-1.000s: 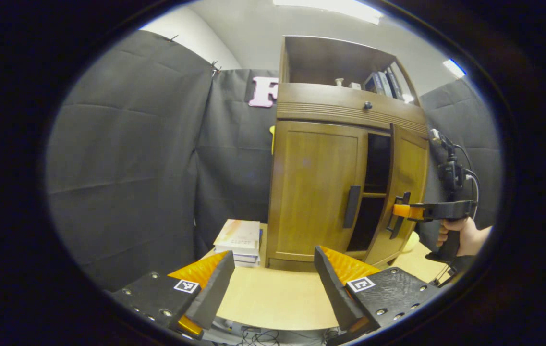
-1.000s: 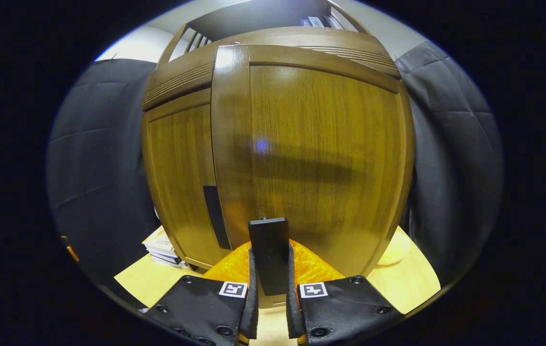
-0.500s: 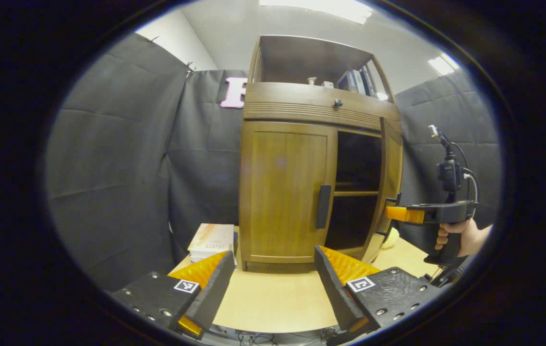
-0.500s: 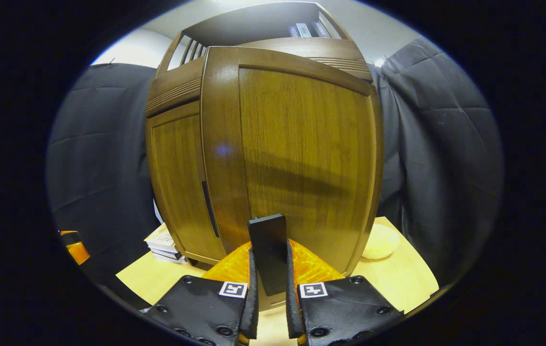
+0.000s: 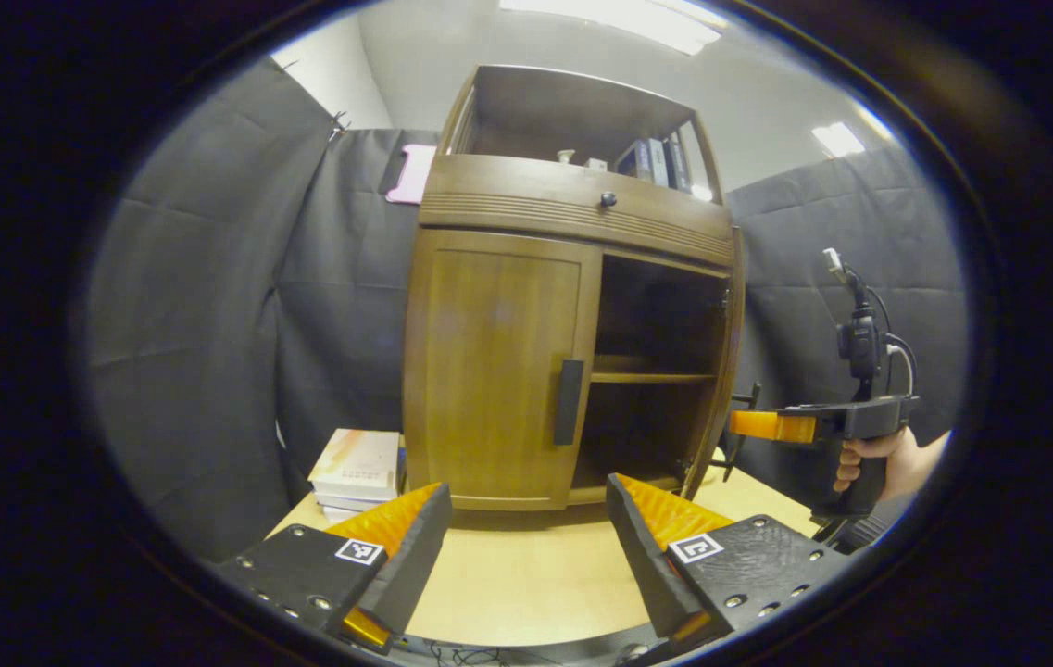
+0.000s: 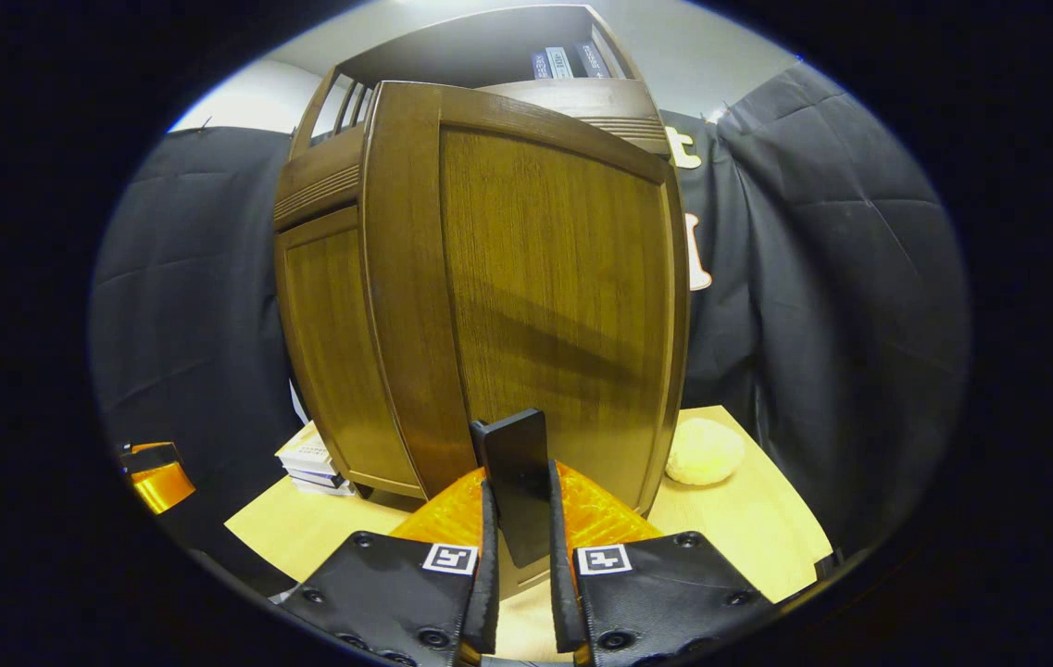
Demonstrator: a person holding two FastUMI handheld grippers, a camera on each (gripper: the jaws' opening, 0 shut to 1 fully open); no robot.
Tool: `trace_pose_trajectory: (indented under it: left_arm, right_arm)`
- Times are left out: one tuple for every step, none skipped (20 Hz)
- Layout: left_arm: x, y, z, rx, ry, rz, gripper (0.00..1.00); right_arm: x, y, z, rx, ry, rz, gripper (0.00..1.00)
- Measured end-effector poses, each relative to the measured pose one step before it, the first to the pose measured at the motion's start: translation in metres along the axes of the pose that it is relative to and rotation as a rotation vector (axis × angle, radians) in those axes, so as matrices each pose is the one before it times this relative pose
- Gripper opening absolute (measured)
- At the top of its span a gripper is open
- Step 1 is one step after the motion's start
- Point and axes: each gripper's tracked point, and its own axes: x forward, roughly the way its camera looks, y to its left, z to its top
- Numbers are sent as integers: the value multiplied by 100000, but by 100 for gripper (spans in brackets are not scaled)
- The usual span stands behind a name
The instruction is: Open the right door of the double-door shoe cabinet with the right hand, and open the left door with the left hand.
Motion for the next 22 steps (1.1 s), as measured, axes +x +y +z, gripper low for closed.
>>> trace_pose_trajectory:
  left_arm:
    - [431,-552,4,721,259,97,96]
    - [492,-297,184,727,356,971,96]
    - [306,-304,221,583,-110,1234,96]
    - [464,-433,252,265,-285,1016,96]
    - [287,-586,158,128,-136,956,96]
    - [382,-645,260,1,276,971,96]
    - [214,-584,350,-92,353,1291,96]
    - [8,-669,555,-383,-348,1092,96]
    - [-104,-964,392,-726,-815,415,96]
    - [-44,-1048,235,-768,-513,-46,96]
    - [-255,-1154,172,-393,-216,102,96]
    - [-132,-919,198,35,201,550,96]
    - [-567,-1192,-156,302,138,634,96]
    - [-317,-925,-31,327,-6,529,96]
    - [-200,-845,-114,221,172,483,96]
    - [-331,-849,-252,217,316,371,96]
    - [-637,-913,-208,287,338,417,96]
    - [-470,-736,-125,347,321,661,96]
    - [-663,-648,-206,351,248,838,96]
    - [-482,-515,-80,256,264,1132,96]
    - [-511,-531,-94,-23,238,1221,96]
    - [-350,-583,-155,-309,303,1167,96]
  right_arm:
    - [-312,-366,-13,560,465,649,25]
    - [-290,-382,-17,1000,524,389,25]
    - [-336,-376,-74,649,701,593,25]
    - [-267,-380,65,117,270,891,25]
    - [-254,-399,-31,-503,355,1188,25]
    - [-259,-322,96,-812,22,1372,26]
    - [-289,-334,-155,-965,527,1472,27]
    - [-164,-307,32,-488,200,1399,24]
    - [-246,-351,-93,-229,195,1580,25]
    - [-204,-290,60,-31,24,1500,25]
    - [-204,-321,-65,-37,177,1432,25]
    - [-210,-321,47,-193,109,1393,25]
    - [-259,-303,-97,-250,32,1463,25]
    - [-201,-372,55,-150,102,1335,24]
    - [-314,-403,-15,22,141,1239,25]
    - [-302,-444,26,103,45,999,24]
    - [-289,-457,-43,-65,-89,849,25]
    - [-267,-478,38,-208,-75,678,24]
    - [-373,-581,-102,-297,-140,433,24]
    - [-373,-676,-49,-176,-245,186,24]
    - [-509,-694,-70,228,-374,227,25]
    - [-357,-792,-34,458,-165,587,24]
